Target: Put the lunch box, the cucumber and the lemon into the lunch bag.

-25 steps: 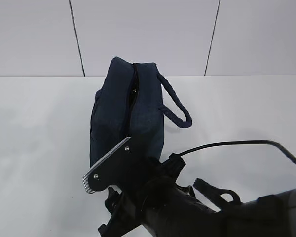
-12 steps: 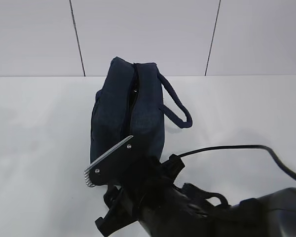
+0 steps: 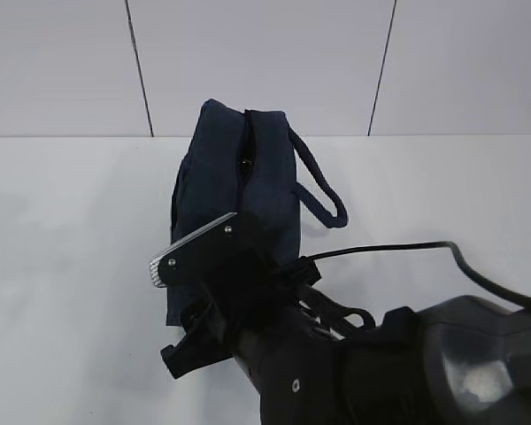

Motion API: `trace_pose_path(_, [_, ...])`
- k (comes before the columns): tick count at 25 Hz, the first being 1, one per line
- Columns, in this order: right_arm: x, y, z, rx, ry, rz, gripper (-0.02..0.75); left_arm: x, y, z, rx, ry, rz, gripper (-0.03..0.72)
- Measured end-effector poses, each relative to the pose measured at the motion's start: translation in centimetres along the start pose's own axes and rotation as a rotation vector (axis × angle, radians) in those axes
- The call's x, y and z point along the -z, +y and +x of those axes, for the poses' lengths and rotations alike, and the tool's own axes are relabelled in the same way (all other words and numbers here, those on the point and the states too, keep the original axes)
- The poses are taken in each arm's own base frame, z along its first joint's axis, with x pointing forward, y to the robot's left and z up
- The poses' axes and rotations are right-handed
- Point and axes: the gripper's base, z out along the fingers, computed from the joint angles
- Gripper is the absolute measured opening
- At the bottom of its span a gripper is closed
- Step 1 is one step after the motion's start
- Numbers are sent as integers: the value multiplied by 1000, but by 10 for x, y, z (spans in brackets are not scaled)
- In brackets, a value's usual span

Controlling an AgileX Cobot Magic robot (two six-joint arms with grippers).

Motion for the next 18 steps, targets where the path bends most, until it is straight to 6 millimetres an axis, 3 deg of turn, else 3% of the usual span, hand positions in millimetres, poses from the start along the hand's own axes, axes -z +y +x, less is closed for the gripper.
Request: trace_pose_path(18, [-1,1,9,-152,95,-7,472,0,0,0,5,-1,3,352])
